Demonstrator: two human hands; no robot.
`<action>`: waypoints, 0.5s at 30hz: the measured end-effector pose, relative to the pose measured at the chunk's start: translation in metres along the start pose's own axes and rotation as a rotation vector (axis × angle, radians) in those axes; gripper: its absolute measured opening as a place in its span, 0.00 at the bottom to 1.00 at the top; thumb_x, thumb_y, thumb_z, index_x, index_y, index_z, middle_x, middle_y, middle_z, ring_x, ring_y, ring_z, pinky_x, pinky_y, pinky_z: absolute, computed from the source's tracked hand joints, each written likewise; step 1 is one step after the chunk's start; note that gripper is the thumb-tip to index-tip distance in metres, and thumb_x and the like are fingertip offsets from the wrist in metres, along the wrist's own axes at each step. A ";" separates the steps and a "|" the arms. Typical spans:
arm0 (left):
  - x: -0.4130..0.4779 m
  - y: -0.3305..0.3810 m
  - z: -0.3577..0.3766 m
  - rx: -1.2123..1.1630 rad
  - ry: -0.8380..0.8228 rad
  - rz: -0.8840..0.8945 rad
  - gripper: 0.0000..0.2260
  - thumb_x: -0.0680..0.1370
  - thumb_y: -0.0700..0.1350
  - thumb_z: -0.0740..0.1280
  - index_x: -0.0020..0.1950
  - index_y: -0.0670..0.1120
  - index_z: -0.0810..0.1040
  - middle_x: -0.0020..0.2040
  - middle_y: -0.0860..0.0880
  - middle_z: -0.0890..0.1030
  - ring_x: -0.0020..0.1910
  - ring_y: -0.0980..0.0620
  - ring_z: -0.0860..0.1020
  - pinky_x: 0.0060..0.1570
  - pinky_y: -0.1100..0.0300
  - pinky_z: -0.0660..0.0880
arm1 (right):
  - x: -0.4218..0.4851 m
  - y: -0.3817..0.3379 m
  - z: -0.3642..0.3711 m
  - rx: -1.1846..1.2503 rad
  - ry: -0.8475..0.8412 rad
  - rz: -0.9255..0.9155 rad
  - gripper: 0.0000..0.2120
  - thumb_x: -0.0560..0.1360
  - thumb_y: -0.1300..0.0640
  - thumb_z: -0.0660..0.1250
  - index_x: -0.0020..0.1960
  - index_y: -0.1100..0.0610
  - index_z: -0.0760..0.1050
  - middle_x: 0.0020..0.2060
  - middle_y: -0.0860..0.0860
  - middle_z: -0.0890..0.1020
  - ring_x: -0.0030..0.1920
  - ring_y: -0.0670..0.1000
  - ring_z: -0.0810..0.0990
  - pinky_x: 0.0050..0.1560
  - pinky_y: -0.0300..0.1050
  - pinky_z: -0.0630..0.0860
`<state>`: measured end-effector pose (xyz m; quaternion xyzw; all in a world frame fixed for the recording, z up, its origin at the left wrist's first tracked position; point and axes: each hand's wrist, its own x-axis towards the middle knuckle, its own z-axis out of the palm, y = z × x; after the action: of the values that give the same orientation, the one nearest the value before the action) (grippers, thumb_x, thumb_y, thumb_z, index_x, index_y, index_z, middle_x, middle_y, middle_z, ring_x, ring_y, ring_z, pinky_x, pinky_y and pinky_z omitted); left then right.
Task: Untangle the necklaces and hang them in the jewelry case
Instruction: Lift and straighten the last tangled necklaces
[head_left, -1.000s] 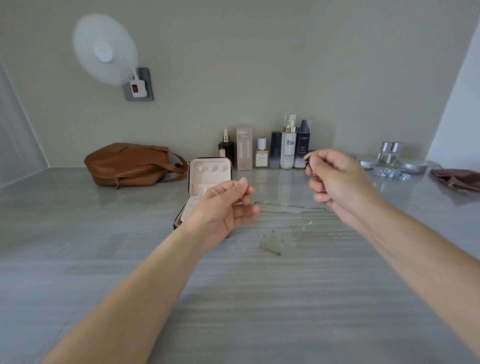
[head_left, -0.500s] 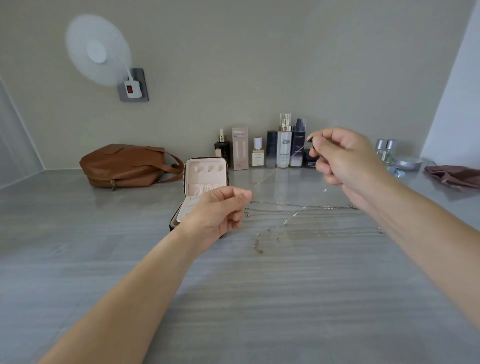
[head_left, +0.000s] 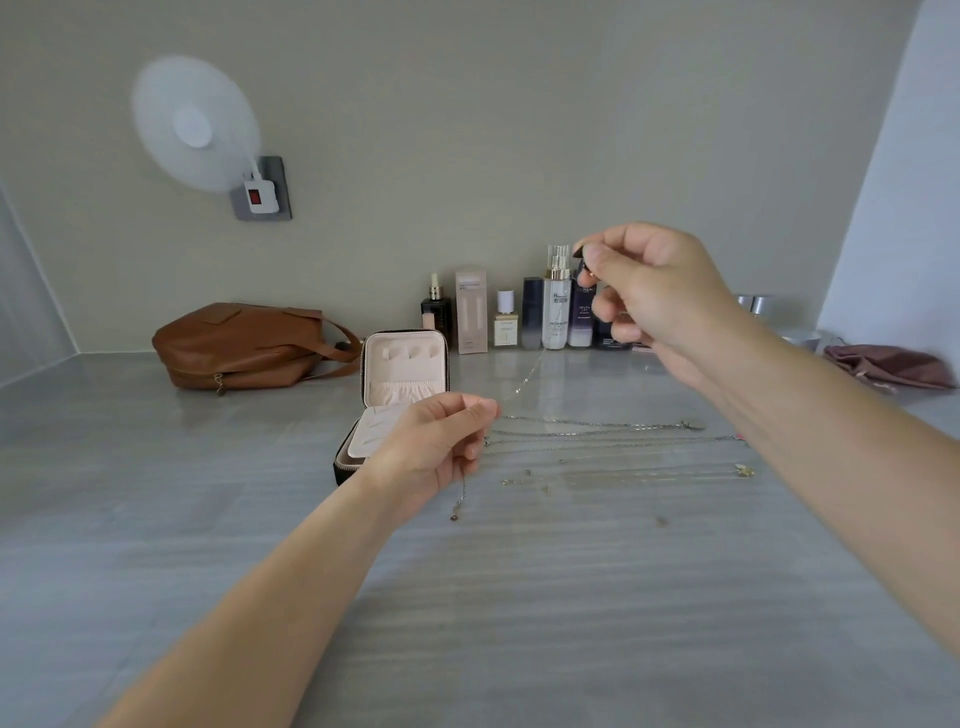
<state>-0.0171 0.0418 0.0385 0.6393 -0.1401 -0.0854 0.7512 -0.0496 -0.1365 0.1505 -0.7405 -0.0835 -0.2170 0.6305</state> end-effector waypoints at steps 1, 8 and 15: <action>0.000 -0.001 0.001 0.005 -0.010 -0.002 0.05 0.75 0.40 0.65 0.39 0.44 0.77 0.30 0.50 0.70 0.24 0.57 0.67 0.24 0.65 0.67 | 0.000 -0.001 0.002 -0.004 -0.003 0.003 0.08 0.77 0.60 0.60 0.41 0.52 0.75 0.33 0.49 0.75 0.23 0.45 0.69 0.19 0.35 0.60; -0.007 -0.001 0.008 0.069 -0.188 -0.058 0.07 0.74 0.39 0.66 0.51 0.44 0.77 0.27 0.54 0.68 0.25 0.56 0.64 0.25 0.65 0.63 | 0.002 -0.012 0.017 -0.021 -0.034 -0.012 0.09 0.77 0.60 0.60 0.40 0.52 0.75 0.32 0.48 0.76 0.21 0.42 0.71 0.20 0.35 0.67; -0.013 -0.002 0.016 0.269 -0.278 -0.084 0.14 0.74 0.46 0.67 0.60 0.50 0.76 0.24 0.56 0.64 0.25 0.56 0.62 0.25 0.65 0.58 | 0.002 -0.024 0.028 -0.008 -0.066 -0.031 0.08 0.77 0.60 0.60 0.41 0.53 0.75 0.33 0.48 0.76 0.21 0.42 0.71 0.20 0.35 0.68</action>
<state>-0.0340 0.0307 0.0379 0.7212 -0.2256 -0.1847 0.6284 -0.0514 -0.1053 0.1699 -0.7483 -0.1148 -0.2028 0.6211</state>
